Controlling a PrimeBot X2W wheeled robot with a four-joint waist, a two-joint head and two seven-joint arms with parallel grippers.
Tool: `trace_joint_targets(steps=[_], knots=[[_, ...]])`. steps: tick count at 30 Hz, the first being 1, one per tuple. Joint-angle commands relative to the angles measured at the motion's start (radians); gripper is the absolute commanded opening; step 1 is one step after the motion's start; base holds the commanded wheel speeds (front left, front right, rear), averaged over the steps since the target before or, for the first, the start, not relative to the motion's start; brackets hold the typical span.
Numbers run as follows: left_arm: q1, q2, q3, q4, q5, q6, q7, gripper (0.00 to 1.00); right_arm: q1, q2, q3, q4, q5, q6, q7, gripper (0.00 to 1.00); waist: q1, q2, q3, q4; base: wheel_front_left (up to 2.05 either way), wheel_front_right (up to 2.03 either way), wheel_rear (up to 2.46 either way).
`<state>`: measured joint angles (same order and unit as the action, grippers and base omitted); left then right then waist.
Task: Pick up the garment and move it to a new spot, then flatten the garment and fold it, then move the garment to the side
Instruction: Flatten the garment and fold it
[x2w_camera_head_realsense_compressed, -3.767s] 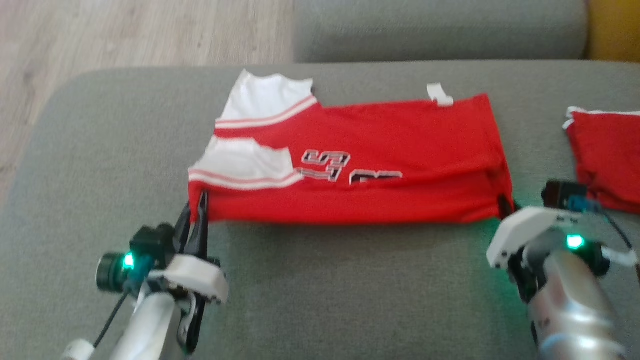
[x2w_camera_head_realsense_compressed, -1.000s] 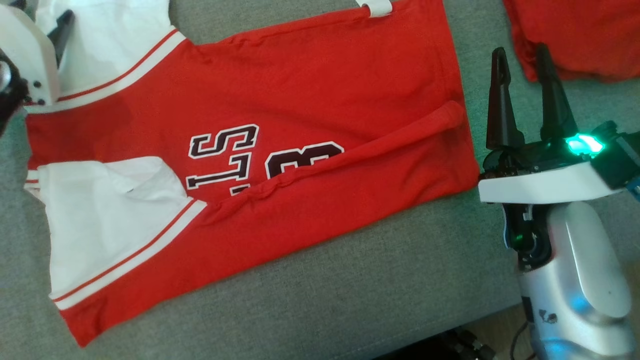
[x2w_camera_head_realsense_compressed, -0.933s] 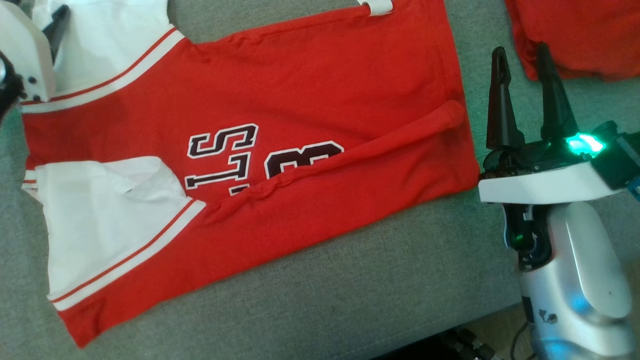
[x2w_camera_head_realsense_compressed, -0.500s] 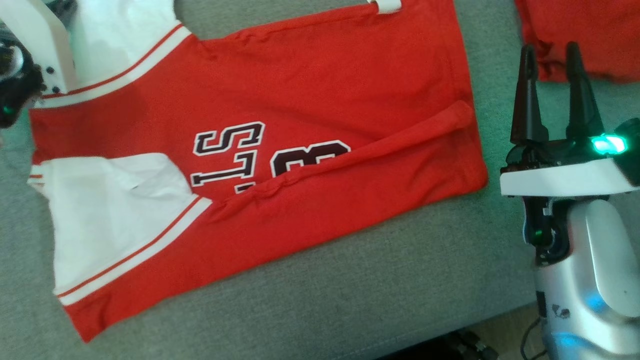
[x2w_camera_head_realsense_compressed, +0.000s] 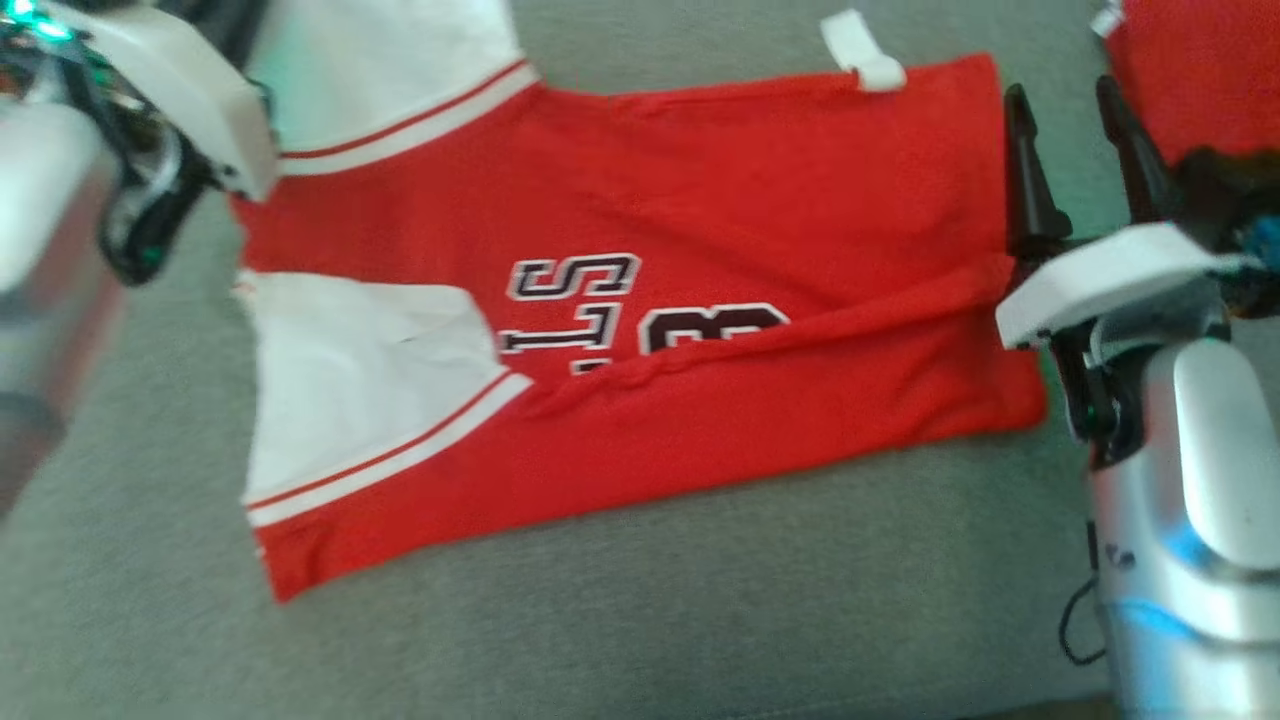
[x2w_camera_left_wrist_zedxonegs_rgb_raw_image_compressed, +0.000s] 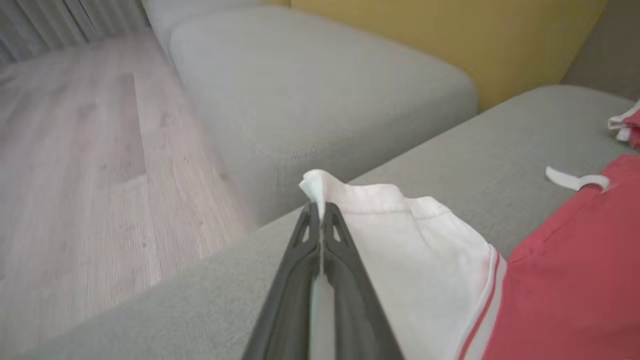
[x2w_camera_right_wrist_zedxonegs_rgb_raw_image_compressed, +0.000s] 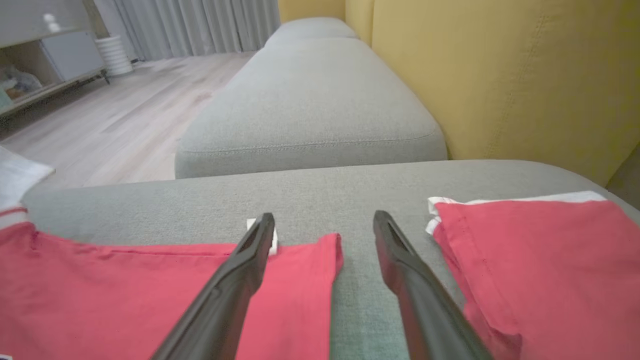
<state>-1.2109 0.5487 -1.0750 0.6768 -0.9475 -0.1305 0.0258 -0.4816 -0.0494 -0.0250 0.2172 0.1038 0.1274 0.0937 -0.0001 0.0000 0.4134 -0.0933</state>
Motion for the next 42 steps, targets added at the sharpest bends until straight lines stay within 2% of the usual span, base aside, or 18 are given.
trace_joint_targets(steps=[1,4,7,12,17,23,33,34,35,42], knots=[[-0.014,0.029,0.037,-0.022,0.008,0.01,-0.025,0.0,-0.038,-0.004,0.017,-0.024,-0.02,0.003,0.016,1.0,0.0001,0.0,-0.044,0.058,0.0,0.0,0.0],[0.025,0.02,0.035,-0.074,0.02,0.028,-0.086,0.0,-0.087,-0.03,0.005,0.036,-0.034,0.003,0.082,1.0,0.0001,0.0,-0.064,0.101,0.0,0.0,0.0],[0.073,0.012,0.041,-0.138,0.009,0.054,-0.123,0.0,-0.13,-0.088,0.003,0.124,-0.051,0.003,0.14,1.0,0.0001,0.0,-0.074,0.14,0.0,0.0,0.0],[0.131,0.014,0.022,-0.255,0.01,0.085,-0.127,0.0,-0.215,-0.188,0.039,0.294,-0.074,0.003,0.216,1.0,0.0001,0.0,-0.07,0.182,0.0,0.0,0.0],[0.15,0.027,0.011,-0.337,0.018,0.11,-0.118,0.0,-0.284,-0.238,0.086,0.437,-0.074,0.003,0.253,1.0,0.0001,0.0,-0.058,0.2,0.0,0.0,0.0],[0.154,0.042,0.001,-0.402,0.026,0.129,-0.098,0.0,-0.343,-0.266,0.108,0.56,-0.092,0.003,0.254,1.0,0.0001,0.0,-0.041,0.203,0.0,0.0,0.0],[0.141,0.06,0.002,-0.438,0.028,0.142,-0.081,0.0,-0.403,-0.265,0.141,0.683,-0.098,0.003,0.22,1.0,0.0001,0.0,-0.01,0.206,0.0,0.0,0.0],[0.139,0.062,0.002,-0.436,0.029,0.143,-0.081,0.0,-0.407,-0.263,0.152,0.693,-0.094,0.003,0.221,0.74,0.0001,0.0,-0.009,0.206,0.0,0.0,0.0],[0.138,0.063,0.002,-0.433,0.031,0.145,-0.08,0.0,-0.41,-0.263,0.164,0.702,-0.089,0.003,0.221,0.0,0.0001,0.0,-0.01,0.206,0.0,0.0,0.0],[0.139,0.068,0.005,-0.396,0.028,0.16,-0.076,0.0,-0.433,-0.275,0.209,0.738,-0.042,0.003,0.2,0.0,0.0001,0.0,-0.027,0.2,0.0,0.0,0.0]])
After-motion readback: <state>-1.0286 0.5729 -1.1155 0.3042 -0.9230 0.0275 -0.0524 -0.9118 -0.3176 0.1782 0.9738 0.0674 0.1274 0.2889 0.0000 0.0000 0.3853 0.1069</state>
